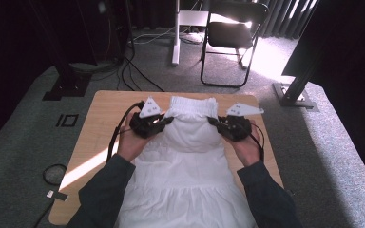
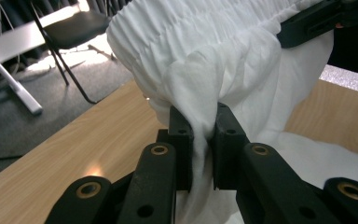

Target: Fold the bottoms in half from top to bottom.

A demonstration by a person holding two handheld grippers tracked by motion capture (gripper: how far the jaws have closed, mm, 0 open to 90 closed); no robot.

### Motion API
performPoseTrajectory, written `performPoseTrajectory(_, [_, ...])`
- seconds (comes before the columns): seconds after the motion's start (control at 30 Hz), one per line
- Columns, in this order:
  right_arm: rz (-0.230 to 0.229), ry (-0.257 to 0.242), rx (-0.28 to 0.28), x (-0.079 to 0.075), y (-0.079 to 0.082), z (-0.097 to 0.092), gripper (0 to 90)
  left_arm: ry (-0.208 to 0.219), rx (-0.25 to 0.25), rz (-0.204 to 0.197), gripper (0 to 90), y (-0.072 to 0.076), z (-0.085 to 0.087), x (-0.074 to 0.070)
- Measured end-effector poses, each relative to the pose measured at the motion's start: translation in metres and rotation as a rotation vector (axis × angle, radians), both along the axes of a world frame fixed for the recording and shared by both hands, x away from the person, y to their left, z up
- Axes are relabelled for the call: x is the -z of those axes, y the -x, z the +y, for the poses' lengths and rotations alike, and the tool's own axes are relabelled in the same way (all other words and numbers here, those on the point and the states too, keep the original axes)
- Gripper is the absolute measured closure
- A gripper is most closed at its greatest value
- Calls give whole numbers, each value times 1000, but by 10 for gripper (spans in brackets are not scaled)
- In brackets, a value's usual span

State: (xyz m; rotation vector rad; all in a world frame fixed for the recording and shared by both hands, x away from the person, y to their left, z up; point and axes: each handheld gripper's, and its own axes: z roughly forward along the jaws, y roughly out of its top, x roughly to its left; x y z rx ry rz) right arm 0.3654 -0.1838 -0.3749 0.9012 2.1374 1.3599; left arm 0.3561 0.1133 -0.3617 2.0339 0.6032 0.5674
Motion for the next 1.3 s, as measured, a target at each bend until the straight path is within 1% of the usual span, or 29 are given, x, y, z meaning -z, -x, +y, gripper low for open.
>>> performPoseTrajectory(0.03, [3, -2, -7, 2, 8, -1, 822, -4, 4, -6, 812, 7, 0, 2])
performPoseTrajectory(0.07, [2, 7, -14, 5, 14, -2, 821, 9, 7, -7, 811, 18, 1, 8])
performPoseTrajectory(0.1, [1, 16, -25, 9, 23, -3, 820, 17, 9, -1, 811, 24, 2, 12])
performPoseTrajectory(0.13, [5, 16, -30, 12, 28, -3, 821, 23, 13, 11, 810, 33, 3, 20])
performPoseTrajectory(0.17, [11, 26, -37, 18, 36, -3, 820, 24, 13, 14, 810, 39, 4, 25])
performPoseTrajectory(0.2, [17, 29, -43, 22, 41, -3, 820, 34, 12, 30, 810, 48, 5, 35])
performPoseTrajectory(0.23, [28, 34, -49, 29, 48, -2, 820, 43, 13, 48, 808, 53, 6, 41])
performPoseTrajectory(0.27, [35, 40, -52, 34, 52, -2, 819, 50, 15, 71, 807, 61, 8, 51])
performPoseTrajectory(0.3, [54, 41, -58, 42, 60, -1, 819, 58, 15, 94, 805, 67, 9, 60])
performPoseTrajectory(0.37, [80, 57, -68, 57, 73, 0, 818, 52, 18, 148, 797, 76, 11, 78])
performPoseTrajectory(0.4, [88, 69, -68, 64, 78, 1, 818, 44, 13, 189, 796, 81, 12, 91])
performPoseTrajectory(0.47, [123, 135, -81, 86, 91, 6, 817, -3, 13, 253, 792, 87, 11, 115])
performPoseTrajectory(0.5, [148, 148, -86, 96, 95, 8, 816, -28, 8, 273, 790, 88, 10, 123])
performPoseTrajectory(0.53, [172, 159, -95, 104, 98, 10, 815, -49, 3, 315, 789, 89, 10, 137])
performPoseTrajectory(0.57, [212, 178, -102, 118, 101, 12, 815, -48, 2, 354, 789, 88, 11, 146])
performPoseTrajectory(0.6, [234, 196, -103, 129, 103, 14, 814, -49, -3, 387, 785, 88, 11, 155])
performPoseTrajectory(0.63, [256, 217, -102, 139, 103, 16, 813, -63, -4, 405, 781, 87, 11, 162])
performPoseTrajectory(0.67, [274, 226, -103, 147, 101, 17, 812, -83, -6, 413, 779, 86, 10, 169])
performPoseTrajectory(0.73, [310, 225, -106, 154, 96, 17, 810, -92, -20, 425, 780, 82, 9, 176])
performPoseTrajectory(0.8, [330, 233, -103, 159, 90, 19, 808, -106, -21, 419, 780, 76, 8, 179])
performPoseTrajectory(0.83, [335, 249, -102, 161, 87, 21, 807, -104, -26, 419, 781, 73, 7, 180])
performPoseTrajectory(0.9, [328, 266, -91, 164, 83, 24, 806, -129, -35, 393, 781, 67, 5, 179])
performPoseTrajectory(0.93, [330, 267, -90, 165, 81, 24, 805, -146, -37, 373, 781, 62, 4, 179])
performPoseTrajectory(0.97, [337, 262, -82, 166, 78, 25, 804, -150, -42, 368, 781, 58, 3, 179])
performPoseTrajectory(1.07, [348, 240, -73, 169, 69, 25, 803, -190, -48, 343, 779, 42, 1, 177])
performPoseTrajectory(1.17, [377, 185, -59, 172, 51, 24, 803, -200, -59, 344, 779, 25, 1, 175])
performPoseTrajectory(1.2, [383, 175, -54, 172, 47, 24, 804, -202, -66, 345, 779, 17, 1, 175])
performPoseTrajectory(1.27, [377, 171, -42, 173, 35, 27, 805, -206, -74, 343, 778, 4, 3, 174])
performPoseTrajectory(1.3, [369, 185, -35, 172, 29, 30, 805, -207, -79, 343, 778, 0, 4, 174])
